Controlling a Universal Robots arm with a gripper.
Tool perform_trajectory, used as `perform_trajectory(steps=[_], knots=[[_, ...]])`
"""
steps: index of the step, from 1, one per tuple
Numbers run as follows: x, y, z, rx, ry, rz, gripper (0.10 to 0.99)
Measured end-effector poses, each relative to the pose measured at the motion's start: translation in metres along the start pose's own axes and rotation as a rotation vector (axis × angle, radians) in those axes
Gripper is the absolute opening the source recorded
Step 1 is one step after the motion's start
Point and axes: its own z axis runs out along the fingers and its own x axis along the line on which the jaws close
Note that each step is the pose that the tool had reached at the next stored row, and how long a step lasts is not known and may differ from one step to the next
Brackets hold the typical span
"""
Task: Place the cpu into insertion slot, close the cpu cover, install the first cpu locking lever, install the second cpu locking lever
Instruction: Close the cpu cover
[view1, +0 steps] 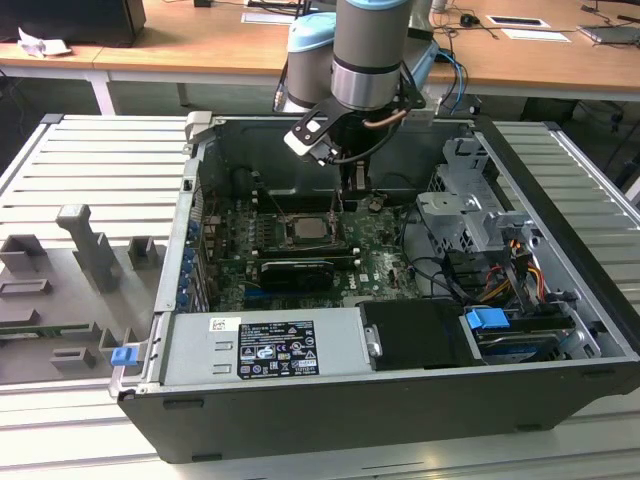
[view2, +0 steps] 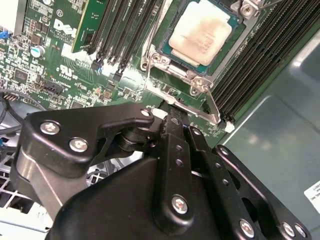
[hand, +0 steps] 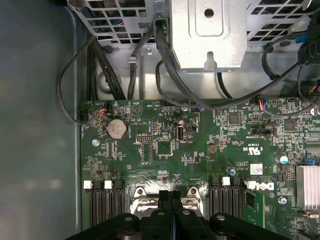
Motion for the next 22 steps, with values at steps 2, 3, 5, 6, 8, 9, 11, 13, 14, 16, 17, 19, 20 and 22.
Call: perform_trajectory(steps=[2, 3, 5, 6, 8, 9, 11, 13, 14, 16, 17, 19, 20, 22], knots=[[0.0, -0.002, -0.0001, 0.0, 0.0, 0.0, 0.106], [-0.0001, -0.0029, -0.0001, 0.0, 0.0, 0.0, 0.106], [-0.0001, -0.0047, -0.0001, 0.0, 0.0, 0.0, 0.106], [-0.0001, -0.0052, -0.0002, 0.0, 0.0, 0.0, 0.106], [-0.0001, -0.006, -0.0002, 0.0, 0.0001, 0.0, 0.106], [-0.0002, -0.0069, -0.0002, 0.0, 0.0, 0.0, 0.106], [-0.0002, -0.008, -0.0002, 0.0, 0.0, 0.0, 0.106], [-0.0002, -0.0091, -0.0003, 0.0, 0.0001, 0.0, 0.106], [-0.0002, -0.0095, -0.0003, 0.0, 0.0, 0.0, 0.106], [-0.0002, -0.0105, -0.0003, 0.0, 0.0, 0.0, 0.106], [-0.0002, -0.011, -0.0004, 0.0, 0.0, 0.0, 0.106], [-0.0003, -0.0121, -0.0004, 0.0, -0.0001, 0.0, 0.106], [-0.0003, -0.0131, -0.0004, 0.0, 0.0, 0.0, 0.106], [-0.0004, -0.0162, -0.0003, 0.0, -0.0001, 0.0, 0.106]])
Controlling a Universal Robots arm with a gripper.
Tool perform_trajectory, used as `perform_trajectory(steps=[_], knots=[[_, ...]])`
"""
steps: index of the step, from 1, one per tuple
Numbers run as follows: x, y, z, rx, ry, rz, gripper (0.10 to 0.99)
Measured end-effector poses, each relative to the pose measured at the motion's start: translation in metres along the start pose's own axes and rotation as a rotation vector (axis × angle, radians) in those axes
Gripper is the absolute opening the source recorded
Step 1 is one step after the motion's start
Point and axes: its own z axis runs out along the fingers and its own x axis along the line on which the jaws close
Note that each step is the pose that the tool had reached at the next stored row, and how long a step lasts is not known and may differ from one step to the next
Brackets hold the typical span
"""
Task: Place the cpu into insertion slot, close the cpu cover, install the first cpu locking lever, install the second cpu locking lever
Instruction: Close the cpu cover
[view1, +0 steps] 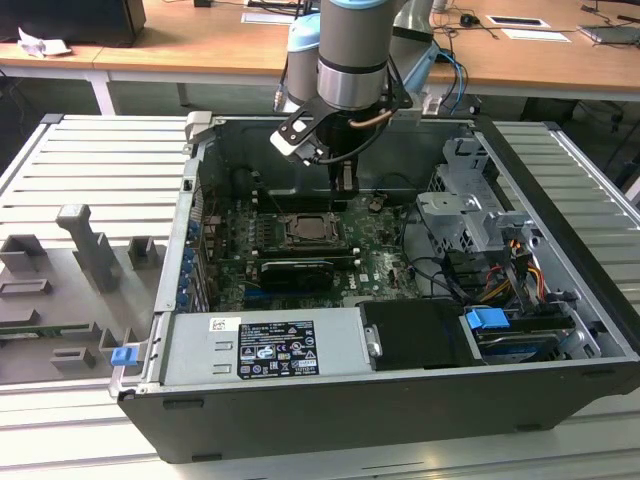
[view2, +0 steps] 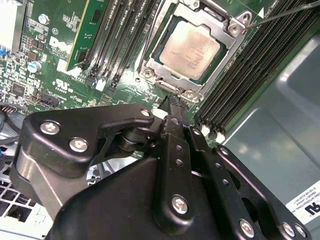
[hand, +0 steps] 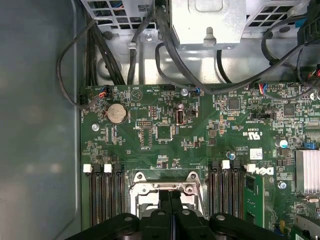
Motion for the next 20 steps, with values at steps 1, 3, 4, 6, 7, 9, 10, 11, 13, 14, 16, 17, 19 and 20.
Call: perform_trajectory(steps=[1, 3, 4, 6, 7, 9, 10, 11, 13, 14, 16, 17, 19, 20], knots=[[0.0, -0.0012, 0.0, 0.0, 0.0001, 0.0, 0.106], [-0.0001, -0.0038, 0.0, 0.0, 0.0001, 0.0, 0.106], [-0.0001, -0.0052, -0.0001, 0.0, 0.0001, 0.0, 0.106], [-0.0003, -0.0111, -0.0003, 0.0, 0.0001, 0.0, 0.106], [-0.0003, -0.0131, -0.0003, 0.0, 0.0001, 0.0, 0.106], [-0.0004, -0.0178, -0.0005, 0.0, 0.0001, 0.0, 0.106], [-0.0004, -0.0198, -0.0005, 0.0, 0.0004, -0.008, 0.106], [-0.0002, -0.0201, -0.0004, 0.001, 0.0013, -0.039, 0.106], [-0.0001, -0.0245, -0.0003, 0.001, 0.0024, -0.053, 0.106], [-0.0001, -0.0274, -0.0003, 0.001, 0.0024, -0.053, 0.106], [-0.0002, -0.031, -0.0004, 0.001, 0.0024, -0.053, 0.106], [-0.0003, -0.0336, -0.0005, 0.001, 0.0024, -0.053, 0.106], [-0.0004, -0.0381, -0.0007, 0.001, 0.0025, -0.053, 0.106], [-0.0004, -0.04, -0.0007, 0.001, 0.0025, -0.053, 0.106]])
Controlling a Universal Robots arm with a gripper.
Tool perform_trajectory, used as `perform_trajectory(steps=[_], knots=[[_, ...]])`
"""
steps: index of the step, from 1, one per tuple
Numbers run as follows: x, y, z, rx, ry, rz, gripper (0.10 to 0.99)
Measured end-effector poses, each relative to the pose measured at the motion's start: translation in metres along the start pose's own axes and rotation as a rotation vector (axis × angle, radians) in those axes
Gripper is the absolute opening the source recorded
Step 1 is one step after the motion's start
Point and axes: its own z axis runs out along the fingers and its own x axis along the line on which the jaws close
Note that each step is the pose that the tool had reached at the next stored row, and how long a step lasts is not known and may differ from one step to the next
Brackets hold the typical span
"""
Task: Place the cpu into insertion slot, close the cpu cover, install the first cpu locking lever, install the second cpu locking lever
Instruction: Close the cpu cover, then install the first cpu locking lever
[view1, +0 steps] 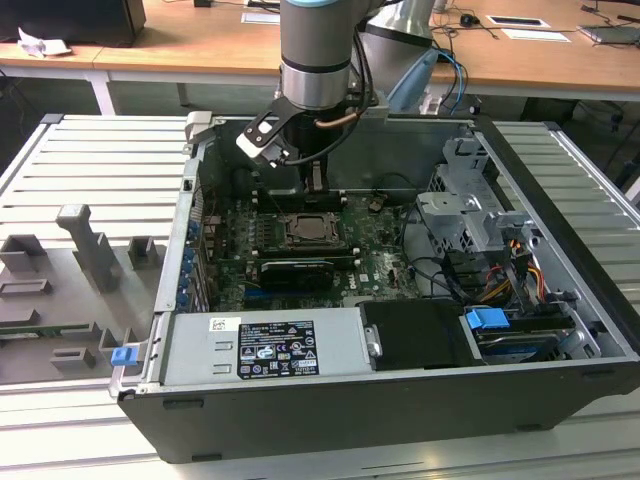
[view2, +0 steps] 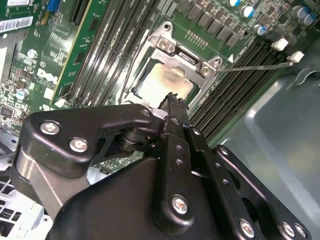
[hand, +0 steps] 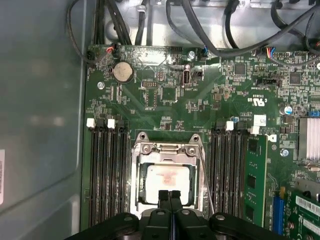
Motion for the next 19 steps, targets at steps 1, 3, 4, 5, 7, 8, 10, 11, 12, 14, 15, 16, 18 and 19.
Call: perform_trajectory(steps=[1, 3, 4, 5, 7, 8, 10, 11, 12, 14, 15, 16, 18, 19], knots=[[0.0, -0.0012, 0.0, 0.0, 0.0, 0.0, 0.106], [0.0001, -0.0037, -0.0001, 0.0, -0.0001, 0.0, 0.106], [0.0001, -0.004, -0.0005, 0.0, -0.0001, 0.0, 0.106], [0.0002, -0.0039, -0.003, 0.0, -0.0001, 0.0, 0.106], [0.0003, -0.0037, -0.0093, 0.0, 0.0, 0.0, 0.106], [0.0004, -0.0036, -0.0118, 0.0, -0.0001, 0.0, 0.106], [0.0006, -0.0033, -0.0196, 0.0, 0.0, 0.0, 0.106], [0.0006, -0.0032, -0.0239, 0.0, 0.0, 0.0, 0.106], [0.0007, -0.0032, -0.0251, 0.0, 0.0, 0.0, 0.106], [0.0007, -0.0031, -0.0253, 0.001, 0.0007, -0.019, 0.106], [0.0007, -0.0032, -0.0254, 0.002, 0.0018, -0.063, 0.106], [0.0007, -0.0031, -0.0253, 0.002, 0.0027, -0.087, 0.106], [0.0007, -0.0031, -0.0253, 0.003, 0.0037, -0.12, 0.106], [0.0007, -0.0031, -0.0253, 0.003, 0.004, -0.126, 0.106]])
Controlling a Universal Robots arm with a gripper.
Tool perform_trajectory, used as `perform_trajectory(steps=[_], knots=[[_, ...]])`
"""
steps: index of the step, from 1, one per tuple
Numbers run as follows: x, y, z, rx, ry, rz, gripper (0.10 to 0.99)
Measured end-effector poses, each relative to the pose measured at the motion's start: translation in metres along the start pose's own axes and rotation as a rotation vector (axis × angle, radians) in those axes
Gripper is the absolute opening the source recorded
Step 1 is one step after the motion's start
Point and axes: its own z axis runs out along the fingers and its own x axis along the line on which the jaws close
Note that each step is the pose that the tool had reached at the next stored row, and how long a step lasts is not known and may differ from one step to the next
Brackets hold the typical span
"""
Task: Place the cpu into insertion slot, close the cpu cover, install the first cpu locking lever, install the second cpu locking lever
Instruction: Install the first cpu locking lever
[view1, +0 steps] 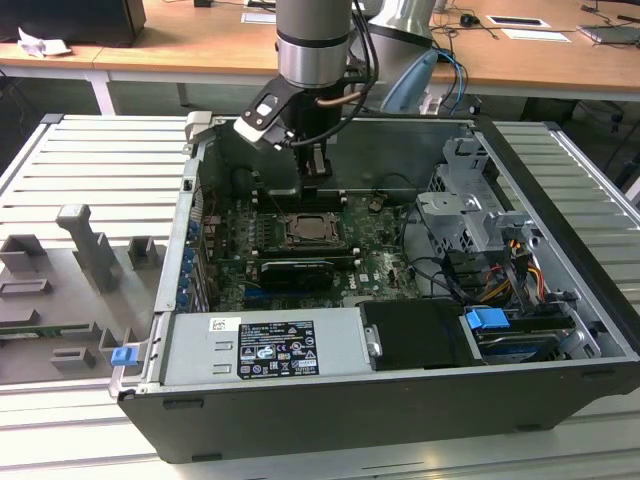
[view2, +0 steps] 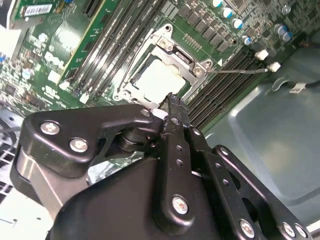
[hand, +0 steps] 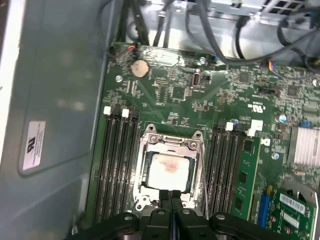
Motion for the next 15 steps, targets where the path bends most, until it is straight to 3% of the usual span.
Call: perform_trajectory(steps=[4, 15], knots=[[0.0, 0.0, 0.0, 0.001, 0.001, -0.03, 0.106], [-0.0001, 0.0, 0.0, 0.005, 0.0075, -0.229, 0.106]])
